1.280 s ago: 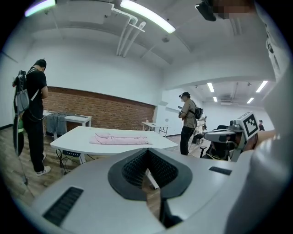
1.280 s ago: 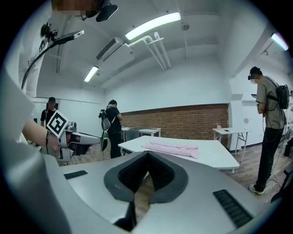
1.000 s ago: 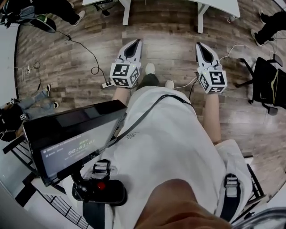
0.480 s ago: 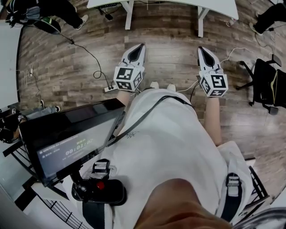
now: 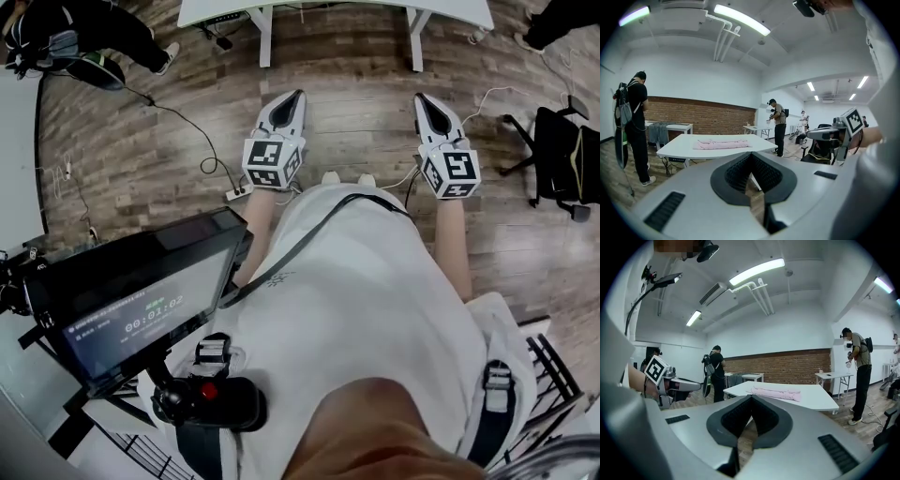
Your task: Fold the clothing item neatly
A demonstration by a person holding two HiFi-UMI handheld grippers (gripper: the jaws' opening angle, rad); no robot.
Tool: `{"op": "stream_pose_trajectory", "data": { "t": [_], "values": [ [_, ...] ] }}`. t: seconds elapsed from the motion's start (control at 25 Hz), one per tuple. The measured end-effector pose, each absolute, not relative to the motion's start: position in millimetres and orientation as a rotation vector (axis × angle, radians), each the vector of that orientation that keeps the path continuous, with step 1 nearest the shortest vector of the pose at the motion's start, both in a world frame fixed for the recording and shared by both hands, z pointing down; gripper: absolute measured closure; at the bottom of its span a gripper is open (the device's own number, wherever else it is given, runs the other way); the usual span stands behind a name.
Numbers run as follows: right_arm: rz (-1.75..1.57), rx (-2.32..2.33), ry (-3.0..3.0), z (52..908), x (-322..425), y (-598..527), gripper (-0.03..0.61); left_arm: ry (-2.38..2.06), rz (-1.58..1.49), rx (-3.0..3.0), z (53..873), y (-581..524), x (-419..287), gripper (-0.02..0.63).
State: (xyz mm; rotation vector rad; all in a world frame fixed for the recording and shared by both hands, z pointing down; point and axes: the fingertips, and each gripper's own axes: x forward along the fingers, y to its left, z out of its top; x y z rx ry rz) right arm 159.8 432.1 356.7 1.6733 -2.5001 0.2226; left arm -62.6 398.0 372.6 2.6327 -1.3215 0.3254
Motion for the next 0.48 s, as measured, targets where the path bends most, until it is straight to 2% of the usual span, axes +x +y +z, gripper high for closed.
{"op": "stream_pose_trajectory", "data": {
  "t": [0.2, 0.48],
  "values": [
    [0.218, 1.687, -2.477, 343.1, 148.2, 428.1, 0.575, -1.321, 0.312, 2.635, 358.9, 390.7, -78.1, 0.612],
    [0.224, 1.696, -2.48, 363.4, 169.8, 444.2, 0.575, -1.304, 0.326, 2.649, 375.7, 403.4, -53.5, 0.612]
  ]
}}
